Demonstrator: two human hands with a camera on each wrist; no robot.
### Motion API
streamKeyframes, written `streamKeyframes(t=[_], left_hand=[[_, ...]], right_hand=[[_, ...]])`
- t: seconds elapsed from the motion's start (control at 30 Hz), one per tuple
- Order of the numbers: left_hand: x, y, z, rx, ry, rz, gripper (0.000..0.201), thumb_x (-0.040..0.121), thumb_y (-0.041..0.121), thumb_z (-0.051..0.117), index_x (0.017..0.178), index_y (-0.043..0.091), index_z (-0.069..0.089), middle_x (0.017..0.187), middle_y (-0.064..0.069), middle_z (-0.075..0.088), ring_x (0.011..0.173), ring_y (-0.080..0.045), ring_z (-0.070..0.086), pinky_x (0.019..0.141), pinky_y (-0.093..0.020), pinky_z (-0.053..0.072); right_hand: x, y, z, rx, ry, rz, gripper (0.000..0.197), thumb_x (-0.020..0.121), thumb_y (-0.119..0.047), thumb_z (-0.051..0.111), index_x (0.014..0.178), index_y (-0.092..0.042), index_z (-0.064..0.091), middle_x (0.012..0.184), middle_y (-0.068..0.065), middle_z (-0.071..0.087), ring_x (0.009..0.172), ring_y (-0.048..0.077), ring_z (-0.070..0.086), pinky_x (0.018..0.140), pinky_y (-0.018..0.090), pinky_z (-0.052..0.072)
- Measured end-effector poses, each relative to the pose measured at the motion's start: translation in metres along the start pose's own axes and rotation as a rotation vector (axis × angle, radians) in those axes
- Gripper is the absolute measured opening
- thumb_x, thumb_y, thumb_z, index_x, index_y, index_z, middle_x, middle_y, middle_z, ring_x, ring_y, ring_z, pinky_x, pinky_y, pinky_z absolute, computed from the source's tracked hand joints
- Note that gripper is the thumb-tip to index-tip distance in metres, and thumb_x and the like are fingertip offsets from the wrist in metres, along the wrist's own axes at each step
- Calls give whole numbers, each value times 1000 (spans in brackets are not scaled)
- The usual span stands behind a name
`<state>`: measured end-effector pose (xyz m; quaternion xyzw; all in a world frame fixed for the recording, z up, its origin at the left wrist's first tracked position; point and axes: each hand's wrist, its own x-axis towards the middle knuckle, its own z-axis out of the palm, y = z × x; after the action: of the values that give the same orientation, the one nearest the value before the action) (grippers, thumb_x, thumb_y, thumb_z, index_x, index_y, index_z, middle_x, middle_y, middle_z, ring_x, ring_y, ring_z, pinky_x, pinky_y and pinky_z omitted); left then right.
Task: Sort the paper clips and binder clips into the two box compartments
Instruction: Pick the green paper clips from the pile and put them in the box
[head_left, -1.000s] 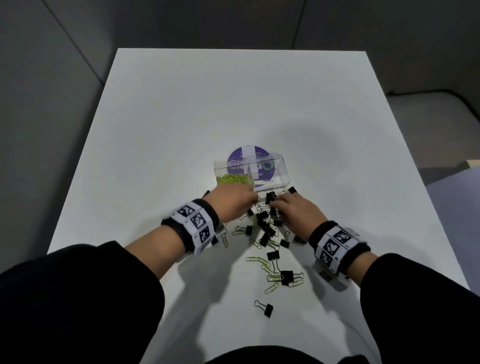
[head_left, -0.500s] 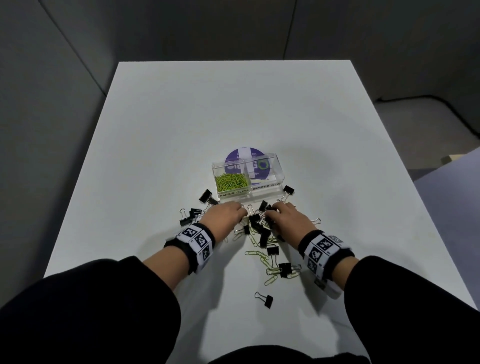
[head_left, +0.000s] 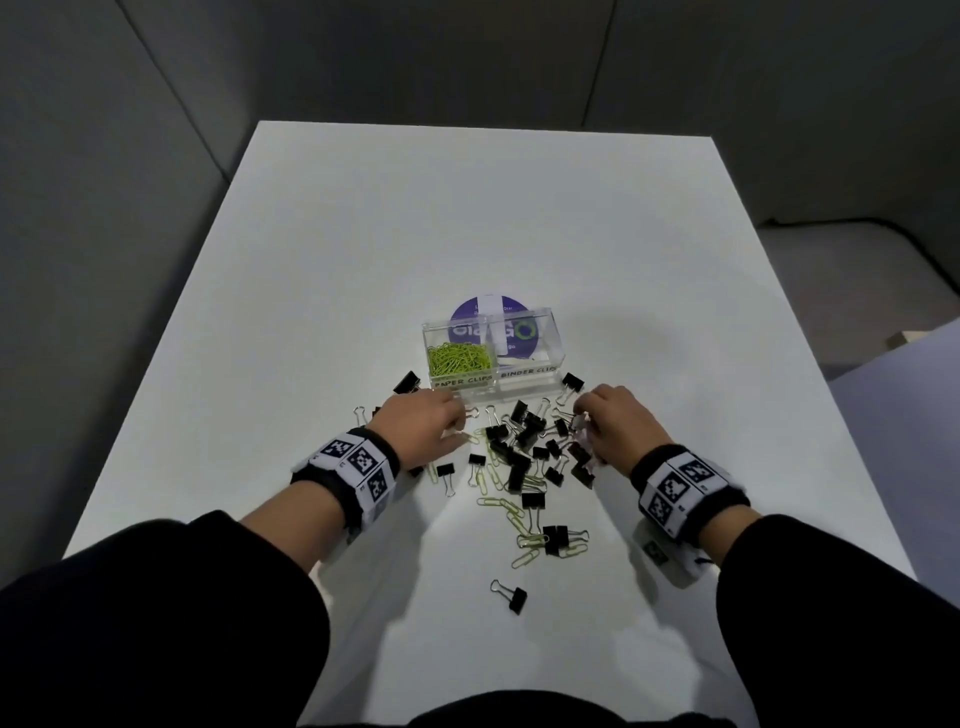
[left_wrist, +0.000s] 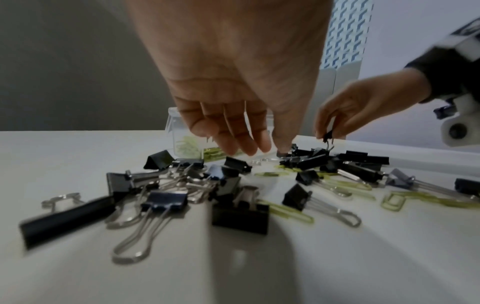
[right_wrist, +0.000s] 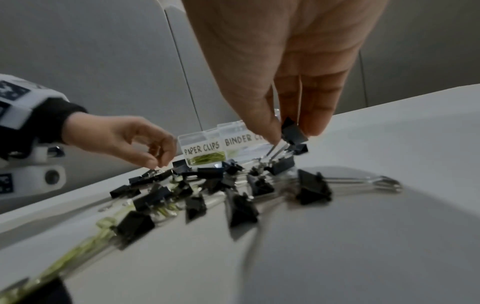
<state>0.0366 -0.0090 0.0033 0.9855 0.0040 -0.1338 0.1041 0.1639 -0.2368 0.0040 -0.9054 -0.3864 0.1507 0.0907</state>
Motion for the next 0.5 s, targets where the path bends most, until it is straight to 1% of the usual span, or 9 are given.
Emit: streamKeyframes(t=[0.07,0.1,0.2,0.27,0.33,0.37,0.43,0.5], left_hand=[[-2,4,1,-15,-11,-5,23,94,32,46,105,16,58,109,-1,59,101,-21,55,74,-33,48],[-4,6,2,-29,-10,-9,24,94,29,45,109,16,59,113,-1,59,105,-21,55,77,-34,49],[-9,9,3,-56,6,-24,30,95,18,42,120,18,58,125,1,56,115,-19,52,83,-34,49],[-12,8,4,-29,-4,-17,31,93,15,43,120,19,58,125,2,55,115,-18,51,81,-33,48],[-17,1,4,15,-65,-3,28,92,19,47,118,20,58,122,0,55,113,-19,49,81,-33,46],[-19,-3,4,43,-106,5,27,91,22,50,117,20,58,121,0,54,112,-20,48,82,-33,44],[-22,-9,8,83,-159,14,27,89,26,55,116,20,58,119,-1,54,111,-20,48,85,-33,43],[-24,-10,11,83,-164,10,23,89,26,55,110,19,59,118,-1,53,110,-21,49,86,-33,42]], right_hand=[[1,5,3,-51,-7,2,25,90,-14,50,113,-8,58,115,13,60,106,31,51,84,35,42],[1,3,5,-81,11,-22,29,88,-15,54,116,-10,57,118,13,59,108,32,52,86,37,43],[5,-15,13,-114,0,-183,43,81,-10,65,123,-10,56,123,14,60,110,36,55,89,44,46],[11,-27,17,-166,-36,-275,50,80,-7,64,128,-11,51,128,14,56,114,35,52,93,44,44],[16,-35,22,-233,-95,-272,51,85,-8,57,134,-15,44,135,11,48,120,32,45,98,41,38],[17,-36,23,-248,-120,-247,50,86,-8,55,134,-16,42,136,9,46,121,30,43,98,40,37],[17,-34,24,-239,-122,-209,45,87,-11,55,131,-16,45,130,8,49,118,29,44,96,37,37],[15,-29,23,-223,-117,-200,38,87,-14,56,124,-14,50,123,9,54,112,28,47,91,37,40]])
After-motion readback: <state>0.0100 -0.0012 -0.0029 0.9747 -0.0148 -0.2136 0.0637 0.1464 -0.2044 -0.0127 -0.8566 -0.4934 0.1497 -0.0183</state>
